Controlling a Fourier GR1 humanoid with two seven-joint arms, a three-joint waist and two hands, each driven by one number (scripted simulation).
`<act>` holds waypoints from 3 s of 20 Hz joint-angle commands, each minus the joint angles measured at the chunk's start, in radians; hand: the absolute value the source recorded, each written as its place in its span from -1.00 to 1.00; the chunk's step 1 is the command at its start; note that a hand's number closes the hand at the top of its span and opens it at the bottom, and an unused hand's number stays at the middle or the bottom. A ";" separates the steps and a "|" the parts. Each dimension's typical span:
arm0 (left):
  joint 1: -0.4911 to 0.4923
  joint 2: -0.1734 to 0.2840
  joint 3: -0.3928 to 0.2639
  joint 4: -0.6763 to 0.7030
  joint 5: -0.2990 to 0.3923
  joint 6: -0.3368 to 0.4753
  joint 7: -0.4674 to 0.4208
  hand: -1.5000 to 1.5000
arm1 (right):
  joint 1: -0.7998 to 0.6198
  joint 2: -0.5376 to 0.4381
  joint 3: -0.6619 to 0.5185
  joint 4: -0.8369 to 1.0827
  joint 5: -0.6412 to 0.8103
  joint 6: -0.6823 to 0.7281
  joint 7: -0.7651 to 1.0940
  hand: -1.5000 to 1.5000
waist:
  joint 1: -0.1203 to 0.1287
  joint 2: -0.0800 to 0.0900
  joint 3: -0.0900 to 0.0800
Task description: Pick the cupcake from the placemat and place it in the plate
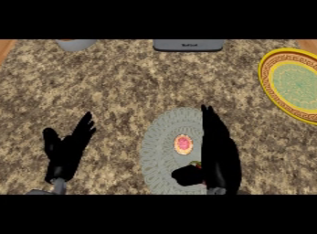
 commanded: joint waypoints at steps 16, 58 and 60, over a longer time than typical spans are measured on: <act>-0.040 -0.061 0.059 0.064 -0.041 -0.055 0.007 0.00 | -0.122 0.022 0.037 0.280 0.007 -0.107 0.136 -1.00 | -0.001 0.002 -0.001; -0.071 -0.118 0.068 0.032 -0.119 -0.117 0.019 0.00 | -0.797 -0.261 -0.686 0.913 0.564 -0.479 0.301 1.00 | 0.099 0.049 0.001; -0.069 -0.104 0.065 0.032 -0.121 -0.133 0.016 0.00 | -0.814 -0.252 -0.731 0.919 0.598 -0.507 0.326 1.00 | 0.099 0.045 0.001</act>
